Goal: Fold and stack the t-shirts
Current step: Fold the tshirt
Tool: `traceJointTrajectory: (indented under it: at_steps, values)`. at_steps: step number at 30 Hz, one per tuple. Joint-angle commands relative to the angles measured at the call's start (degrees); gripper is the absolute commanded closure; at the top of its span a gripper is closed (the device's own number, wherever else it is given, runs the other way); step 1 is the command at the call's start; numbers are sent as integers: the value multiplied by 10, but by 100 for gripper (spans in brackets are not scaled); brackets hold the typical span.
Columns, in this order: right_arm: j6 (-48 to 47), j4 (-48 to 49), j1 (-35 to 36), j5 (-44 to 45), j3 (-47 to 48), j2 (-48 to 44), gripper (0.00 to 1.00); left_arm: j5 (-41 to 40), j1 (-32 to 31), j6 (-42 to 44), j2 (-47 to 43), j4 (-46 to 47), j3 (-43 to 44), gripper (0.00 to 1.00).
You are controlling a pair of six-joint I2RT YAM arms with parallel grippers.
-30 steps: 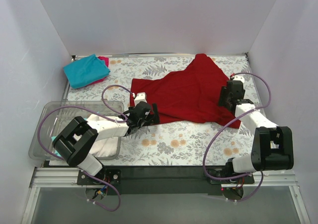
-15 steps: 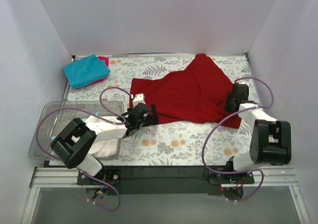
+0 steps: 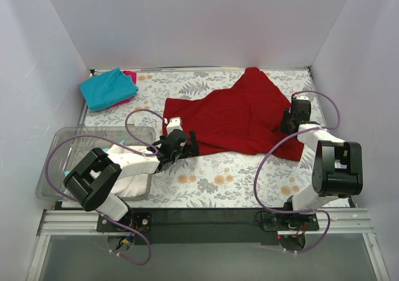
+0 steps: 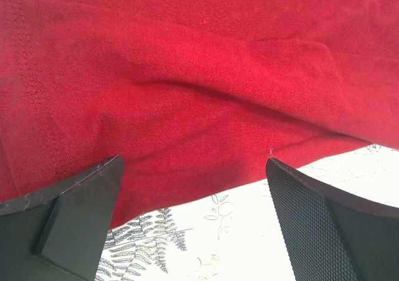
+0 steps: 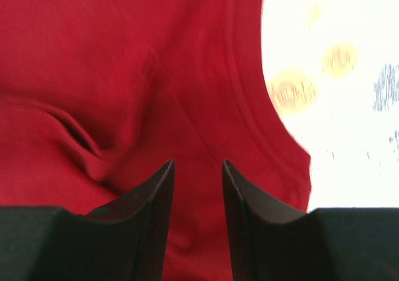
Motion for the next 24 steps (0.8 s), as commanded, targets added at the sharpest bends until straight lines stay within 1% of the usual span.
traceJointTrajectory:
  at_steps: [1,7,11,14,18,19,22,24]
  values:
    - [-10,52,0,-34,48,27,68,-1,2,-2,20,-44,-9,9]
    - [-9,62,0,-68,95,92,68,-2,2,-2,23,-48,-7,9]
    - [-9,75,0,-96,111,112,67,2,2,-2,24,-49,-6,9]
    - [-9,75,0,-103,121,123,63,4,2,-2,30,-49,-3,9]
    - [-9,75,0,-104,126,130,54,9,2,-2,36,-52,2,9]
    - [-12,74,0,-103,129,134,53,9,2,-2,37,-51,2,9]
    - [-13,74,0,-106,138,144,54,8,2,-2,37,-51,0,9]
    - [-13,71,0,-115,148,150,57,8,2,-2,36,-53,1,9]
